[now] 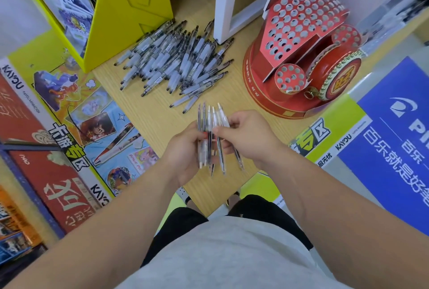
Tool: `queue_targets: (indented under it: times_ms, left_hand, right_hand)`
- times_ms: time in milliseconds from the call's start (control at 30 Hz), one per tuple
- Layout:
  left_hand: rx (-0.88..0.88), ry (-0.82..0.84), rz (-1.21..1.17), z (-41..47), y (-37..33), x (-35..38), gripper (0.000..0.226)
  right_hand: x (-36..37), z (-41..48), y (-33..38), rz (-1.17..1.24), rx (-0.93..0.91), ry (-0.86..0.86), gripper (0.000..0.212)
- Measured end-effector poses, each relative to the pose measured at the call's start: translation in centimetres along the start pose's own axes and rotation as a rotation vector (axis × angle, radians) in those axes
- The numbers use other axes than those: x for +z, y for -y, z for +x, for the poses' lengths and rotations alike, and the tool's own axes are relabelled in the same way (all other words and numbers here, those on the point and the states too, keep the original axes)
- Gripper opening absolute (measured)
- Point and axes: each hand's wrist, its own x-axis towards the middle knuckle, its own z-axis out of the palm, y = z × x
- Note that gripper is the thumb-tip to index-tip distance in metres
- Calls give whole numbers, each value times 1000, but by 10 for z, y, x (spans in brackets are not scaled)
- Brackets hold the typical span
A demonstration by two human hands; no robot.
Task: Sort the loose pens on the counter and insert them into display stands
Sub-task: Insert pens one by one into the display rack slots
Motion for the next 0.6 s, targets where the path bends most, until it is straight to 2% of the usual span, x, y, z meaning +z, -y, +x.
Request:
queue_targets:
  times_ms: [67,167,233,400,467,533,600]
  left_hand:
    - [1,68,-118,-2,-2,10,37]
    - [6,108,-184,-2,-5,19,57]
    - [19,115,-207,-1,-4,20,60]
    - [62,109,-226,-1,-3,13,33]
    - [79,47,-207,1,-3,5,23]
    - [68,-15,-206,4,-2,-6,8]
    - [57,-90,-196,6,-2,-17,4]
  right_hand:
    - [4,-1,3,-108,-45,-44,13]
    - [9,-3,7,-257,-114,-94,23]
    - [9,-5,12,-292,-144,-108,18]
    - [10,-9,21,-181,-207,-67,15]
    - [4,-7,22,-134,-225,-134,7]
    - [-6,0,11,-133,-186,-224,14]
    - [-13,11,-9,-222,-113,-256,14]
